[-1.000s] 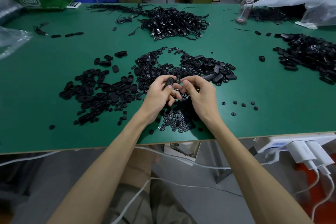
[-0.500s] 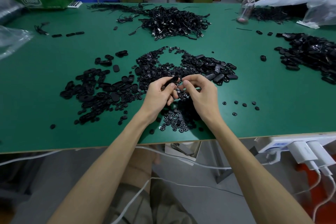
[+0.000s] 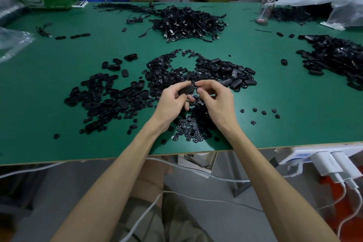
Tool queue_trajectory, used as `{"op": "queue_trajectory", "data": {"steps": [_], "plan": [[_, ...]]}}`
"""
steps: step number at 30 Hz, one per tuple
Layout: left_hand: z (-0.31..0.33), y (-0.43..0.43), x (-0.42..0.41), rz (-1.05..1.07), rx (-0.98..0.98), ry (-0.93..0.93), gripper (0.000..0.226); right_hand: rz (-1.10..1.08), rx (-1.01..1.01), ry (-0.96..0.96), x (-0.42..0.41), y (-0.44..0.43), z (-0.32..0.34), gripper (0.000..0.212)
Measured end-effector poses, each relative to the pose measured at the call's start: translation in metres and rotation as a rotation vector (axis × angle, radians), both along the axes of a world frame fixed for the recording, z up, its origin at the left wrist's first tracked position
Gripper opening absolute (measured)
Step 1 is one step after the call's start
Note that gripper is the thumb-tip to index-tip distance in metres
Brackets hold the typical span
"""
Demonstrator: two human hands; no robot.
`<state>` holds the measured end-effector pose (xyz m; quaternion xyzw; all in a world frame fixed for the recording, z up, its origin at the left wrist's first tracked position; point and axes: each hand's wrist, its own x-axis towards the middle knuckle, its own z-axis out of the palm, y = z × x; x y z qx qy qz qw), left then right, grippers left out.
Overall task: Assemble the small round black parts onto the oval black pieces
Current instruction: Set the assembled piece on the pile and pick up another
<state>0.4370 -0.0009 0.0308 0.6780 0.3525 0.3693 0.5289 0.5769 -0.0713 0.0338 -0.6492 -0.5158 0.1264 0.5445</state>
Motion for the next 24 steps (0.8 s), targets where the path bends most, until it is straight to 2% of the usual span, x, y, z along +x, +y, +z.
{"op": "queue_trajectory", "data": {"steps": [6, 13, 18, 24], "plan": [[-0.0014, -0.0029, 0.001, -0.038, 0.012, -0.078, 0.038, -0.028, -0.004, 0.023, -0.0003, -0.0004, 0.0004, 0.013], [-0.0043, -0.0009, 0.0012, -0.014, -0.005, -0.142, 0.035, -0.041, 0.061, 0.145, -0.0008, -0.0031, 0.0019, 0.005], [-0.0064, 0.0013, 0.001, 0.038, -0.017, -0.22, 0.028, -0.032, 0.075, 0.084, 0.0006, -0.0027, 0.0023, 0.005], [-0.0071, 0.0012, 0.0006, 0.061, -0.019, -0.261, 0.023, 0.018, 0.079, 0.122, -0.0002, -0.003, 0.0011, 0.006]]}}
